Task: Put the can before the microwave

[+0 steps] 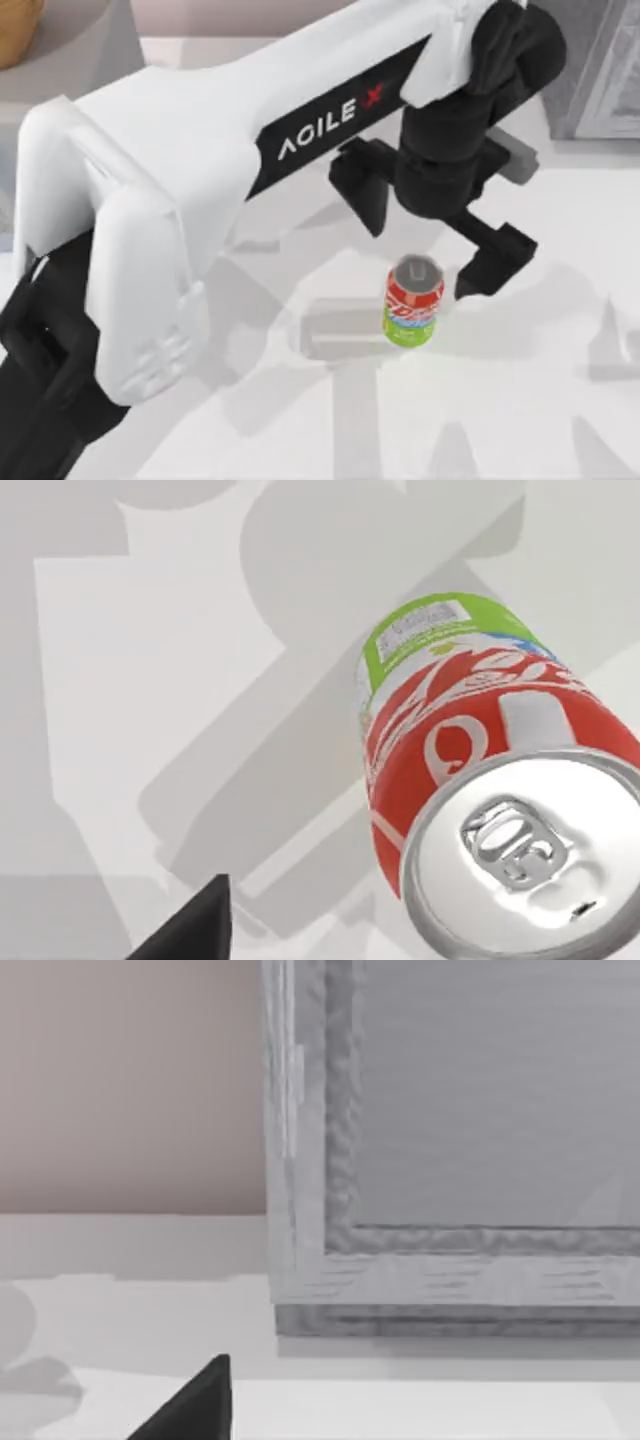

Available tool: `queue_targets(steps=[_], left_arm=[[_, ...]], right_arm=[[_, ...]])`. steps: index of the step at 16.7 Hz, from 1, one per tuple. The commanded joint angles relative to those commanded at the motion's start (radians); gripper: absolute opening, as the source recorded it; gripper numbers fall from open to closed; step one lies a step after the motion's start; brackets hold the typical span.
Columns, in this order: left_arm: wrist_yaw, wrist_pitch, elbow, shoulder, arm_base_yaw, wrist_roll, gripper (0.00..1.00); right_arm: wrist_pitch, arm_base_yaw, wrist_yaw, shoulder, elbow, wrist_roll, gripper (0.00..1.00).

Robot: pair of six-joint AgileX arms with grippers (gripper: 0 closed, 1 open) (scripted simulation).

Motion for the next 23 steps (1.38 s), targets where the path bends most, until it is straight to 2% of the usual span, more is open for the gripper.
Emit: queue_targets(steps=[7, 12, 23], left_arm=[[0.0, 0.22, -0.241, -0.018, -0.002, -0.001, 1.0], [0.0, 0.237, -0.259, -0.019, -0.002, -0.001, 1.0], [0.0, 0.237, -0.259, -0.019, -0.002, -0.001, 0.17]], right_arm=[[0.0, 0.0, 0.0, 0.0, 0.0, 0.0, 1.0], [0.0, 0.0, 0.0, 0.0, 0.0, 0.0, 1.0], [0.0, 0.0, 0.0, 0.0, 0.0, 0.0, 1.0]])
